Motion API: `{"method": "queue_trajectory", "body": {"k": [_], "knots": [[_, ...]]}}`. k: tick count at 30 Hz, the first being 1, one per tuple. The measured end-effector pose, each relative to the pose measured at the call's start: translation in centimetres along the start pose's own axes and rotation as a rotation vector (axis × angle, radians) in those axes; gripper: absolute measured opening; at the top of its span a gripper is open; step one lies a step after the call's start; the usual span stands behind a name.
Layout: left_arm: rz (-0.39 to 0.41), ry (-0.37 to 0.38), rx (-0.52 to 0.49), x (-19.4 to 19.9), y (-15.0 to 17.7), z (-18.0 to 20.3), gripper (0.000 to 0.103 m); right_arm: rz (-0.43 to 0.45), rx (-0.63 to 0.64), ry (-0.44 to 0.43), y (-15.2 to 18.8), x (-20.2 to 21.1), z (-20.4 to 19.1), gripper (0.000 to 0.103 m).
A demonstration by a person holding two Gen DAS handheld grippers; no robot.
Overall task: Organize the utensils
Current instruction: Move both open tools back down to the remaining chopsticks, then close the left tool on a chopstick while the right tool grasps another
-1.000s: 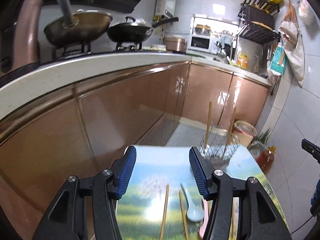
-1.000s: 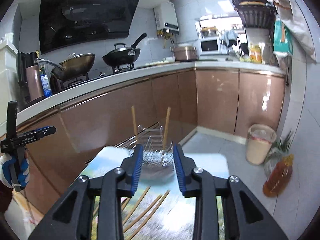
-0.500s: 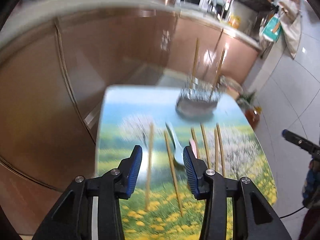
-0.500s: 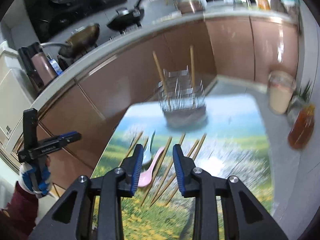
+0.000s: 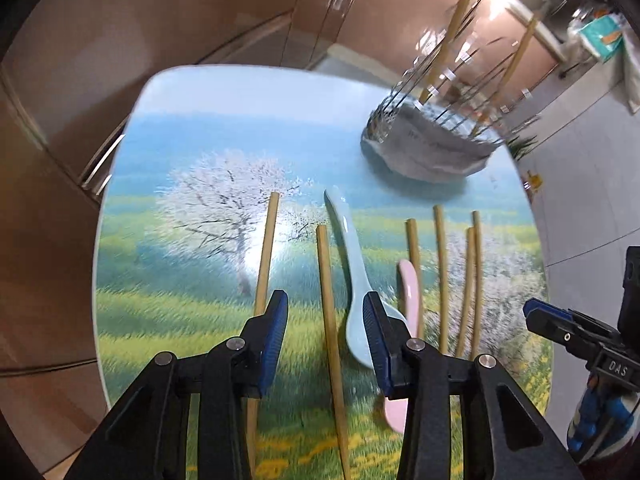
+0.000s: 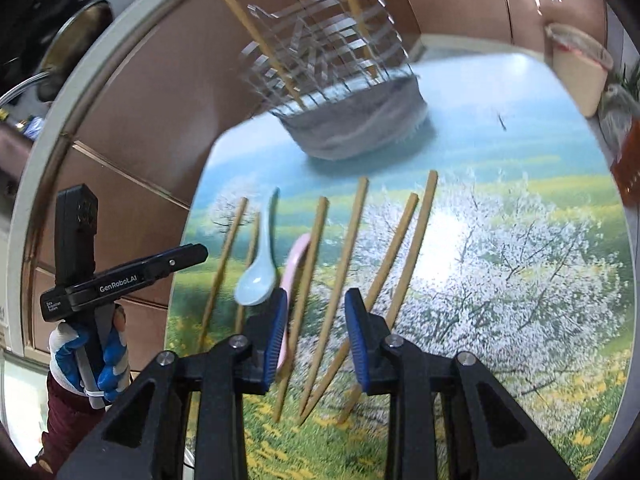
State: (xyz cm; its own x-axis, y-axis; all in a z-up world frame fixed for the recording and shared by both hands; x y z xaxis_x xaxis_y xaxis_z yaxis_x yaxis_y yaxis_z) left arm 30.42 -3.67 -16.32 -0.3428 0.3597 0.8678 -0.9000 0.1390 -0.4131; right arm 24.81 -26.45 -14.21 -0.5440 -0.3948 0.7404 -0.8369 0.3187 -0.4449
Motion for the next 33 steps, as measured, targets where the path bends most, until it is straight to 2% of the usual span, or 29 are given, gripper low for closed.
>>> {"method": "queue_trajectory", "body": {"k": [5, 11, 33], "knots": [[-0.057, -0.023, 0.009, -2.8, -0.4, 0.1, 0.035, -0.038, -0.04, 0.017, -0.6, -1.6, 1.5, 0.028], [-0.086, -0.033, 0.009, -4.5, -0.4, 0.4, 0.031, -0.068, -0.053, 0.021, -1.0, -3.1, 2.0, 0.028], [-0.101, -0.026, 0.004, -5.6, -0.6, 0.6, 0.027, -0.132, -0.001, 0.101, -1.4, -9.4, -0.2, 0.028]]}}
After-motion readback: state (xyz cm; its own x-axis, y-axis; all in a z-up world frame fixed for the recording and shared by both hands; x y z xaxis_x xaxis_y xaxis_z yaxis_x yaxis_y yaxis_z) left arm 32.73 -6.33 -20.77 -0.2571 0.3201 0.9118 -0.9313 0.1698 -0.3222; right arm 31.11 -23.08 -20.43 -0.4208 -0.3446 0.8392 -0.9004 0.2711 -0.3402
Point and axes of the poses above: each gripper's, at about its wrist camera, not at the fingertips, and x roughly against the way its jaws point, z to its right, y to its underside, the point moved 1 cm from there along -x, roughly the way its jaws point, and after that the axes turned 8 degrees about z, right-handed, at the moved point
